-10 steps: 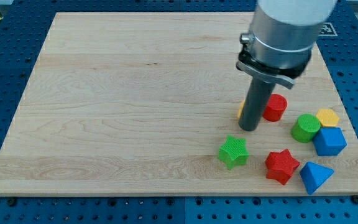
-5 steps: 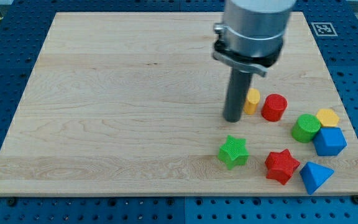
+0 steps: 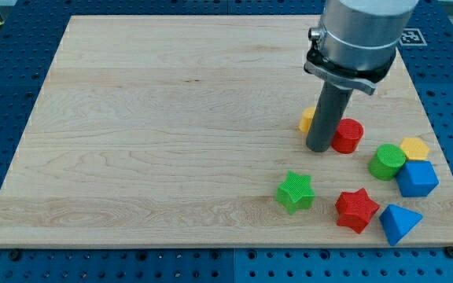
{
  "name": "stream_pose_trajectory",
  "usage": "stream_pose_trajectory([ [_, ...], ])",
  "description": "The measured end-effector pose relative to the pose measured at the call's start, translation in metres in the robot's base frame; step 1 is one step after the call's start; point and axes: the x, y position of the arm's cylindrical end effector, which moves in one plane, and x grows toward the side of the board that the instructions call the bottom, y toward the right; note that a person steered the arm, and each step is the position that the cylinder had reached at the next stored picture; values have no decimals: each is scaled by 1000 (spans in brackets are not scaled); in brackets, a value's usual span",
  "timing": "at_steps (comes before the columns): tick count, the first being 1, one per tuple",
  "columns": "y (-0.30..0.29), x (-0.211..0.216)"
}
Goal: Move the yellow heart towards center
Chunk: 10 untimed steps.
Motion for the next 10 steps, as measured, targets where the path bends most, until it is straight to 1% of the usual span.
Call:
stream_pose_trajectory([
  [3, 1, -66],
  [4, 7, -66],
  [7, 60, -72],
  [8, 59, -80],
  [10, 28, -97],
])
